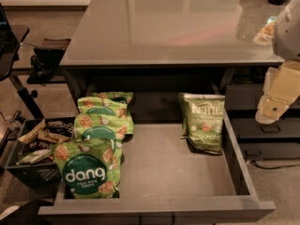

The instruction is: Pick green jalapeno chip bag from top drawer and place on counter

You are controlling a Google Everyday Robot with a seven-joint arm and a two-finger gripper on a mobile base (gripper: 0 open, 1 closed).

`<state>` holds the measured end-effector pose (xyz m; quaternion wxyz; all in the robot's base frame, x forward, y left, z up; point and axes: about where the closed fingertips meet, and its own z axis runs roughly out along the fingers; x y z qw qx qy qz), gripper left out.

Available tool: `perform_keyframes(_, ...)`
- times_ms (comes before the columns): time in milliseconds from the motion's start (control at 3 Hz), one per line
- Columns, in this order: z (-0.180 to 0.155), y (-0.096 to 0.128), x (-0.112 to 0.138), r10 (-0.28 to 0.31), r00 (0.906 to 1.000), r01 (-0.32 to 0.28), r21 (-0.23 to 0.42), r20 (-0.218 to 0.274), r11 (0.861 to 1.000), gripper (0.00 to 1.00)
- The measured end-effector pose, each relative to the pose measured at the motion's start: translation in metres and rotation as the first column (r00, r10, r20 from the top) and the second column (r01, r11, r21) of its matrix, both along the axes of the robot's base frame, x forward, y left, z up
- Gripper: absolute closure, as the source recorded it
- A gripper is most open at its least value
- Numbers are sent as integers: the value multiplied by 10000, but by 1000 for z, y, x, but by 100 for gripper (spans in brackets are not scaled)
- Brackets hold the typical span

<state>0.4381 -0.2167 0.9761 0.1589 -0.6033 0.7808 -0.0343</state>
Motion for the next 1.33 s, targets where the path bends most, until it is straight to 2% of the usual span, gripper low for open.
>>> perform_keyframes(333, 0, 0, 0, 0, 10000, 0, 0, 0, 10000, 0)
perform_keyframes(667, -33, -3, 11, -58, 9999, 57, -86, -131, 9999, 0)
perform_keyframes(1000, -89, -12, 33, 157, 9995, -152, 189, -271, 9997, 0)
perform_keyframes(1333, -129, -24, 60, 507, 9986, -517, 731, 159, 9960, 0)
